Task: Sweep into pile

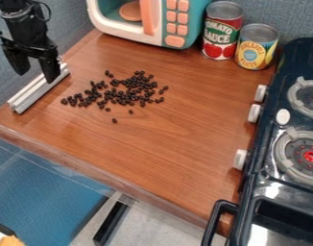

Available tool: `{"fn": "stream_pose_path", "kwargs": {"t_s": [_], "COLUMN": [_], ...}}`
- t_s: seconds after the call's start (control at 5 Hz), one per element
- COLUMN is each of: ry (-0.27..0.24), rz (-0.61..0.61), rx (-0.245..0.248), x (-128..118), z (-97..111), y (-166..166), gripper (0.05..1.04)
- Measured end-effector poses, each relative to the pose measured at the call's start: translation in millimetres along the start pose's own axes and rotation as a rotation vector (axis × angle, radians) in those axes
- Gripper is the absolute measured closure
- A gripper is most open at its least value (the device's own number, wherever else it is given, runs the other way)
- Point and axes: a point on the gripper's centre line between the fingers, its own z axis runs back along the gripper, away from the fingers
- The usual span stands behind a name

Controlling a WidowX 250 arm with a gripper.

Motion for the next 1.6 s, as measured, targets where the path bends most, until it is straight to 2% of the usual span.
{"fn": "stream_pose_path", "kwargs": {"t_s": [0.2,0.4,0.6,0.8,1.2,1.4,1.6], "ry": [0.035,0.068,0.097,0.112,0.125,0.152,0.150], "rz": [0.007,0.015,0.009,-0.005,0.024,0.041,0.051], "rx": [-0.022,-0.007,0.016,0.051,0.043,0.013,-0.002], "x": [-4.3,-9.0,-14.9,-17.4,-16.4,-24.4,-31.3], "z": [-14.2,-25.4,-40.6,-41.8,-42.7,-45.9,-44.3], "y": [-3.0,0.7,8.6,14.7,15.2,7.8,0.3], "gripper": [0.084,0.130,0.415,0.684,0.698,0.698,0.698]}}
